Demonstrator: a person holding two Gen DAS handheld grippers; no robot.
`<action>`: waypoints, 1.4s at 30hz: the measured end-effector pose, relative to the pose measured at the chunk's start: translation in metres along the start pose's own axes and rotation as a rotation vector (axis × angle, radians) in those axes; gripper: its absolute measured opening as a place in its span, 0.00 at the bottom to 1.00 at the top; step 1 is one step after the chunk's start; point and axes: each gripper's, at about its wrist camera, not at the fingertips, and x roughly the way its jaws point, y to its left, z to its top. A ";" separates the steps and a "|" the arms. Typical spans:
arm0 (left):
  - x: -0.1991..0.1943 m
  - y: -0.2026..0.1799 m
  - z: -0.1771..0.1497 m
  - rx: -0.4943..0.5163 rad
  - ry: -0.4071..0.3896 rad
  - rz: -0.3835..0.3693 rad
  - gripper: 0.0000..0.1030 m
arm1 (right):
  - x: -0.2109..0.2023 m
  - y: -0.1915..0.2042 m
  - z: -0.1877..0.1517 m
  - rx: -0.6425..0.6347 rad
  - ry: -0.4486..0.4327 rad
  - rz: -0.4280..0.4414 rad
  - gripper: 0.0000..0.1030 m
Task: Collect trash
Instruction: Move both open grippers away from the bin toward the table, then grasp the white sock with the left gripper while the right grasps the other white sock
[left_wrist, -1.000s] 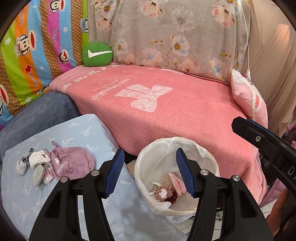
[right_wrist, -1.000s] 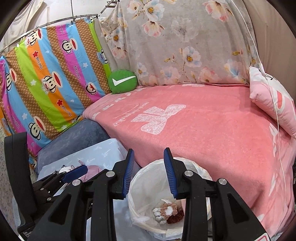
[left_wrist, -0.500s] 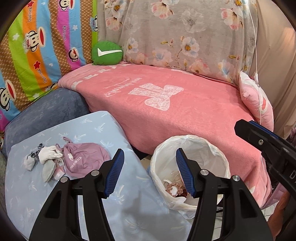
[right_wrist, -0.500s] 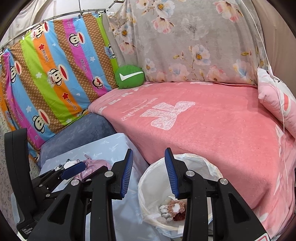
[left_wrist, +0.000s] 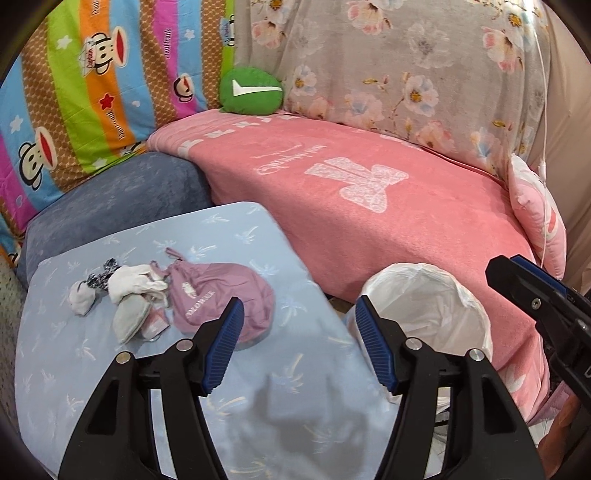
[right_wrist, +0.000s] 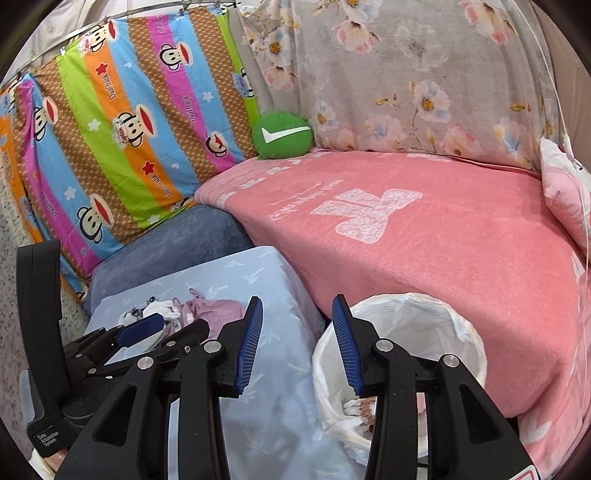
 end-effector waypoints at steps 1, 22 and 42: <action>0.000 0.005 -0.001 -0.004 0.000 0.007 0.61 | 0.002 0.004 -0.001 -0.004 0.004 0.004 0.38; 0.011 0.137 -0.030 -0.161 0.065 0.177 0.77 | 0.066 0.115 -0.026 -0.128 0.113 0.109 0.49; 0.067 0.296 -0.035 -0.338 0.144 0.289 0.83 | 0.220 0.260 -0.031 -0.230 0.251 0.220 0.64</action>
